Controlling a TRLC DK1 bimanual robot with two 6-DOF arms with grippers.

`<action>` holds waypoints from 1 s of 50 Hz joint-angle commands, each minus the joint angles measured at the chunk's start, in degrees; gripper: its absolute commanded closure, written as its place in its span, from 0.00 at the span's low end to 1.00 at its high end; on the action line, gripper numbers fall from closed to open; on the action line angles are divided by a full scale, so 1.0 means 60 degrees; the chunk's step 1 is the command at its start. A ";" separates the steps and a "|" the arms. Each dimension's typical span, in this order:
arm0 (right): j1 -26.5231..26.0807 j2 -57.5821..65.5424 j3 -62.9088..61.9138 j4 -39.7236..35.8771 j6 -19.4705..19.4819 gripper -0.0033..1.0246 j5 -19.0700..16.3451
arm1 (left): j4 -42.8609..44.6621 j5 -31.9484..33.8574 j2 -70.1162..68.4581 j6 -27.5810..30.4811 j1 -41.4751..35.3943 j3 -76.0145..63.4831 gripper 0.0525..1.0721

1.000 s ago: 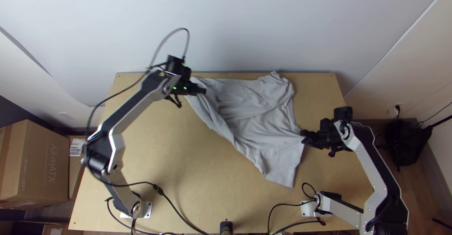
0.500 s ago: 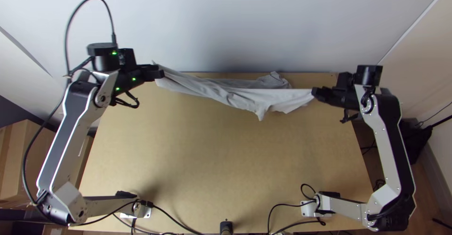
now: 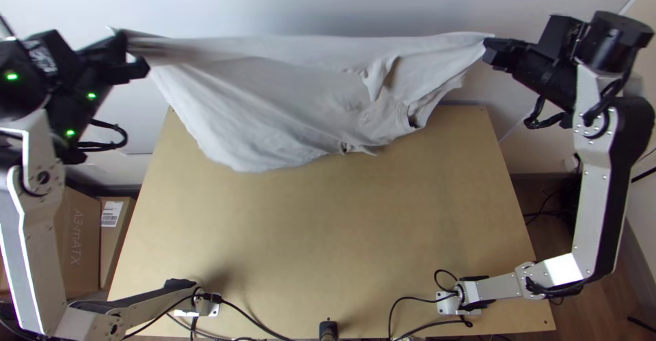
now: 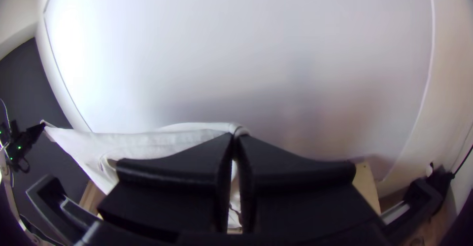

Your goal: Fold the t-shirt

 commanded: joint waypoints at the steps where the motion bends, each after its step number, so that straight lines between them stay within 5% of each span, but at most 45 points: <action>1: 0.0094 -0.0657 0.0519 0.0463 0.0204 0.97 0.0279 | 0.0257 -0.0411 -0.0493 0.0482 0.0163 0.0942 0.97; 23: 0.0826 -0.5388 -0.0111 0.0786 0.0805 0.97 0.0191 | 0.0418 -0.0543 -0.4492 0.0336 0.0383 0.0400 0.97; 36: 0.0782 -0.5974 -0.0316 0.0229 0.1332 0.97 -0.0087 | -0.0021 -0.0323 -0.6630 0.0263 0.0529 -0.2031 0.97; 50: 0.0826 -0.6457 -0.5164 0.1650 0.1567 0.98 -0.0146 | -0.0021 0.0189 -0.8139 -0.0499 0.0412 -0.6909 0.97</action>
